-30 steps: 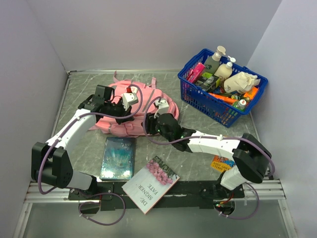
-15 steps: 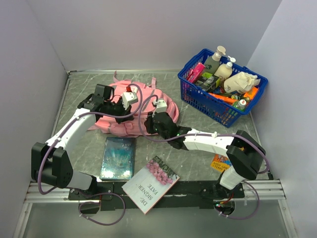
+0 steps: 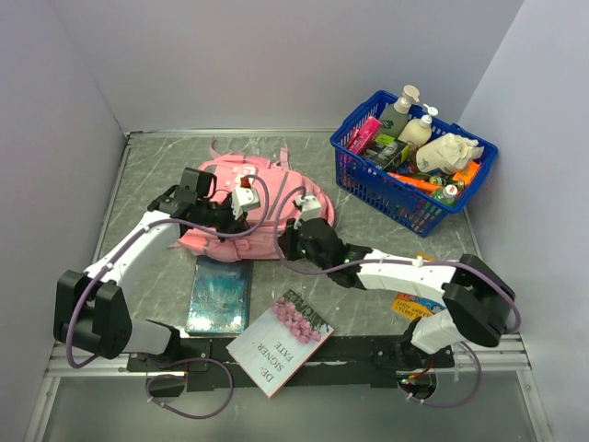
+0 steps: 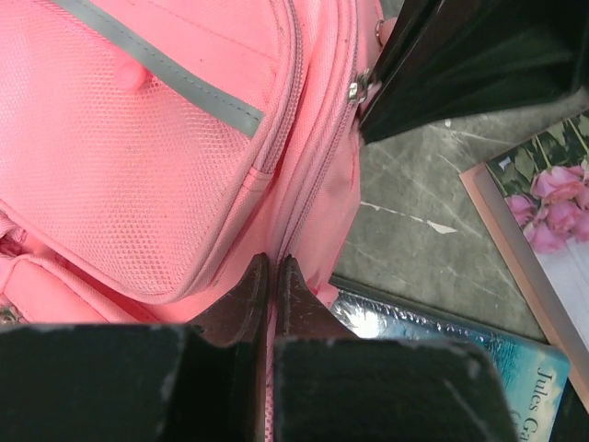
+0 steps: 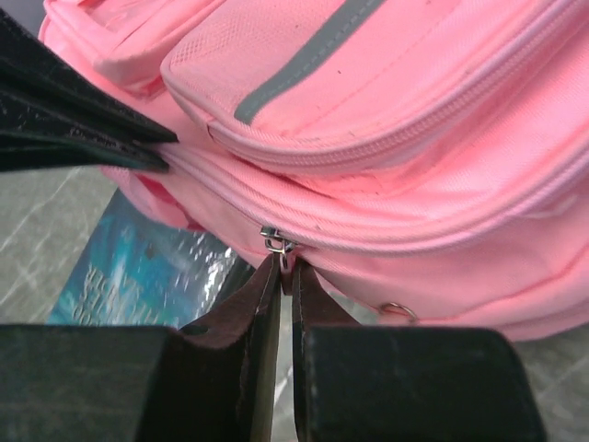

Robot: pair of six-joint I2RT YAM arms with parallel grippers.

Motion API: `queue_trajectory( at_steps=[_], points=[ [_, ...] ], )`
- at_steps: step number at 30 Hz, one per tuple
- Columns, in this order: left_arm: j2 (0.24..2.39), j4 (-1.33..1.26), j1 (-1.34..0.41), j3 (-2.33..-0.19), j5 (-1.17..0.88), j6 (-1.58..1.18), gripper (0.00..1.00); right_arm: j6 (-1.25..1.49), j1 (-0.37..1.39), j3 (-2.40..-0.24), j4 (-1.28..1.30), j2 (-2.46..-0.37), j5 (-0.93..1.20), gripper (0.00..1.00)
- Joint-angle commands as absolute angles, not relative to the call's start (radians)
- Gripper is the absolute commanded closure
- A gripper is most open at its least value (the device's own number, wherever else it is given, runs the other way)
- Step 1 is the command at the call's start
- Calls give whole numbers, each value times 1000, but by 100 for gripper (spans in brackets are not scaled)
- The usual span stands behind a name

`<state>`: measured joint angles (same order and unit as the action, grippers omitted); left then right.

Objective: Pack the student bag
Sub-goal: Zip the student bag at the center of the board.

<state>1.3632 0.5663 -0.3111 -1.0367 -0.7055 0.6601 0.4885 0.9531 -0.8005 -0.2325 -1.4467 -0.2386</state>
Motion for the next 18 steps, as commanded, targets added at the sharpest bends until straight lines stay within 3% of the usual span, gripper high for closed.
queue_trajectory(
  at_steps=[1,16,18],
  points=[
    [1310,589,-285,-1000,-628,770,99,466,887,-741,-203,-1293,-249,100],
    [1295,477,-164,-939,-505,963,99,468,676,-687,-163,-1256,-69,100],
    [1324,375,-121,-946,-494,941,93,463,678,-715,-179,-1281,-48,100]
  ],
)
